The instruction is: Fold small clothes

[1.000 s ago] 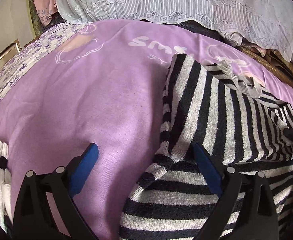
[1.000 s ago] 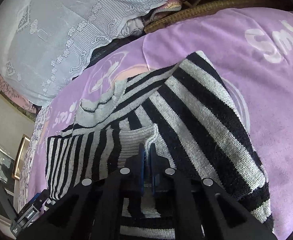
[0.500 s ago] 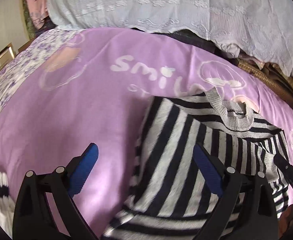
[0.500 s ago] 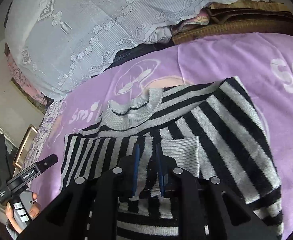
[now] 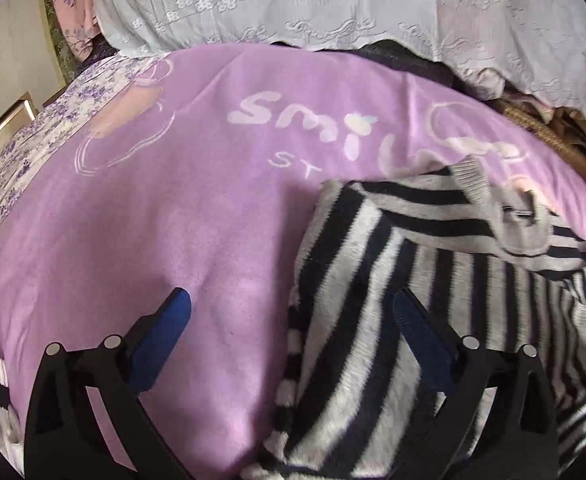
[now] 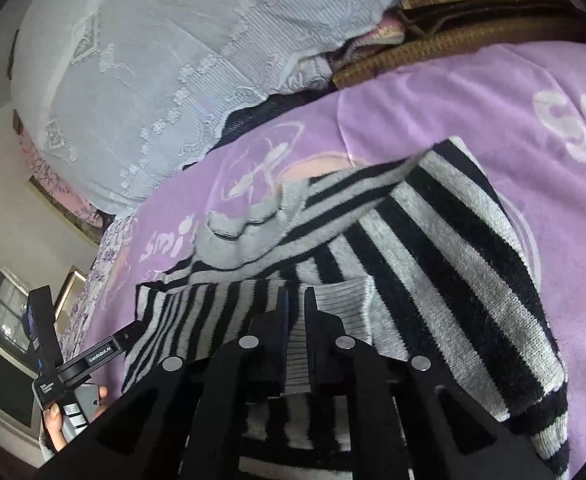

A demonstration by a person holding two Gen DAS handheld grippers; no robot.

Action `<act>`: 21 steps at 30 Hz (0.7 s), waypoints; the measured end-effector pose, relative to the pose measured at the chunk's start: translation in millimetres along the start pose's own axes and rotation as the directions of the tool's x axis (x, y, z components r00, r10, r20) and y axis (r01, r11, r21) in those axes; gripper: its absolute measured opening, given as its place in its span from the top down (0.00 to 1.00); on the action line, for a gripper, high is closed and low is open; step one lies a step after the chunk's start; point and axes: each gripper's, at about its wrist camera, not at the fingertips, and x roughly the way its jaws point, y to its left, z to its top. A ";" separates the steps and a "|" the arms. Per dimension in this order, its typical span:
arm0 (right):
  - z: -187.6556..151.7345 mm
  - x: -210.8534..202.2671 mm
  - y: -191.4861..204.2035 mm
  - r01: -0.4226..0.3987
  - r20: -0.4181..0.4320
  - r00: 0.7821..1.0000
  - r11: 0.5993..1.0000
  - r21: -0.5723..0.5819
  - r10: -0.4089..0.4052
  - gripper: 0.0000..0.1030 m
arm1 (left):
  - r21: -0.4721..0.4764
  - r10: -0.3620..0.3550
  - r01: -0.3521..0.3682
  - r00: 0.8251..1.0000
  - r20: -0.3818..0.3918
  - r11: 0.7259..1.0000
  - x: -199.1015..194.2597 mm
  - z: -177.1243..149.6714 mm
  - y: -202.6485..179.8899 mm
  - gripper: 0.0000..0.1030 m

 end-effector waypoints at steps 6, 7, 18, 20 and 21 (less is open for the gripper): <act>-21.0 27.5 9.3 0.050 -0.110 0.992 0.996 -0.075 -0.058 0.71 | 0.083 -0.035 0.043 0.995 -0.096 0.996 18.5 -23.2 -26.3 0.04; -21.2 25.3 10.3 0.052 -0.104 0.993 0.996 -0.078 -0.060 0.71 | 0.080 -0.038 0.045 0.996 -0.085 0.996 19.4 -25.0 -26.1 0.04; -52.6 -8.8 1.4 0.060 -0.116 0.991 0.995 -0.078 -0.068 0.69 | 0.076 -0.094 0.101 0.991 -0.091 0.992 -30.7 -83.4 -12.0 0.04; -53.5 -20.1 3.1 0.066 -0.103 0.992 0.996 -0.055 -0.071 0.70 | 0.086 -0.069 0.079 0.991 -0.113 0.993 -25.9 -91.5 -12.4 0.04; -56.7 -32.4 4.8 0.054 -0.083 0.995 0.997 -0.047 -0.058 0.69 | 0.073 -0.073 0.081 0.991 -0.108 0.994 -31.7 -93.5 -9.3 0.04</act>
